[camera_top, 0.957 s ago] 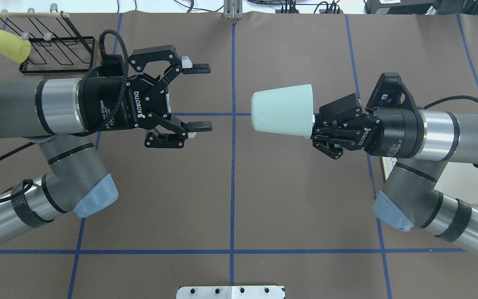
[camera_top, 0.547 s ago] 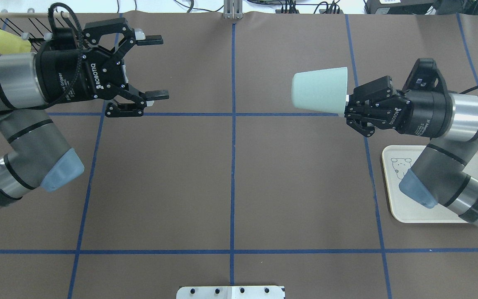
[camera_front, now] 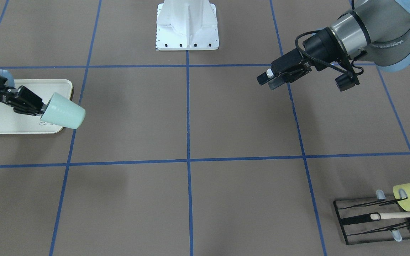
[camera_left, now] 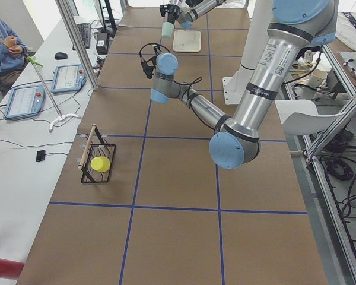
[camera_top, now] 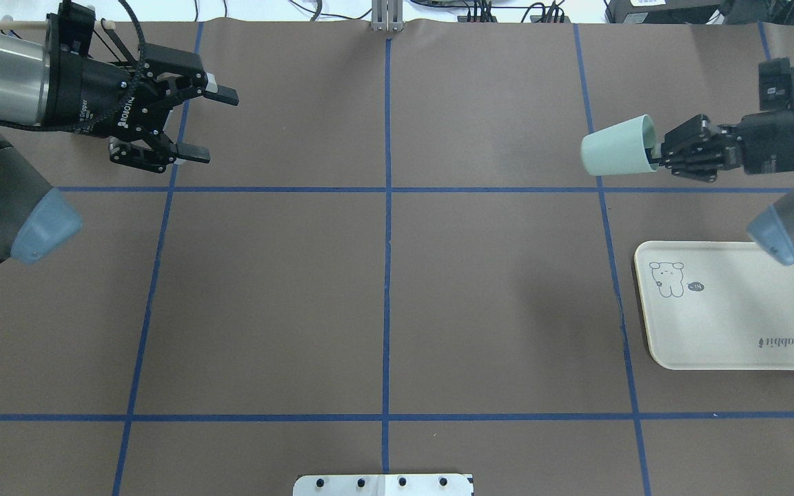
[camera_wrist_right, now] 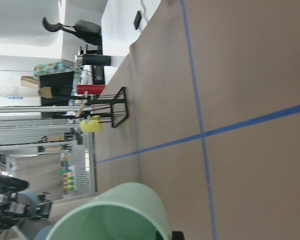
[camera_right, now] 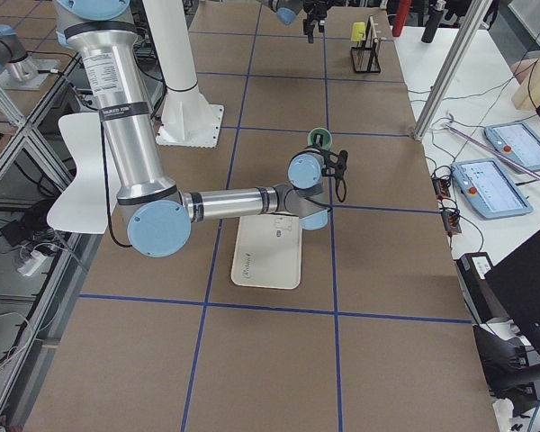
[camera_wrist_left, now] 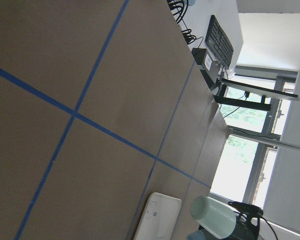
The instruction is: Left arm grabs green cup and hands to right arm on tray
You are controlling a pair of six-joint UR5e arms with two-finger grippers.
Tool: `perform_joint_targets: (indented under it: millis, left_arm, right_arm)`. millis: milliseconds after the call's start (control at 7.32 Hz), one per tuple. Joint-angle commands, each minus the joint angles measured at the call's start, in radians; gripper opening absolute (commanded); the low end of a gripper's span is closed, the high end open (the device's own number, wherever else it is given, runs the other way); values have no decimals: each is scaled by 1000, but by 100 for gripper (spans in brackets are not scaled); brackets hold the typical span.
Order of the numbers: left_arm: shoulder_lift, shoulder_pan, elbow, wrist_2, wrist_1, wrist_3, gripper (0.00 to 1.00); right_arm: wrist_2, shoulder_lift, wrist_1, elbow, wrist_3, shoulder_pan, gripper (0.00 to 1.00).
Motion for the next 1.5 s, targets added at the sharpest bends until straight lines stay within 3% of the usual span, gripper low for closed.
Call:
perform_joint_targets:
  millis: [0, 137, 547, 683, 957, 1366]
  left_arm:
    - [16, -15, 10, -21, 122, 94, 100]
    - [16, -24, 10, -21, 150, 105, 100]
    - [16, -39, 10, -20, 173, 120, 100]
    - [16, -42, 14, -20, 173, 120, 100]
    - [16, -59, 31, -21, 179, 158, 100]
    - [19, -91, 22, -24, 366, 408, 100]
  right_arm:
    - [223, 18, -339, 5, -270, 184, 0]
    - [210, -18, -349, 5, -275, 189, 0]
    - [-54, -68, -425, 9, -306, 188, 0]
    - [-92, -66, -502, 13, -432, 180, 0]
    - [-94, -69, -768, 92, -759, 169, 0]
    - [-97, -184, -1116, 251, -1181, 113, 0]
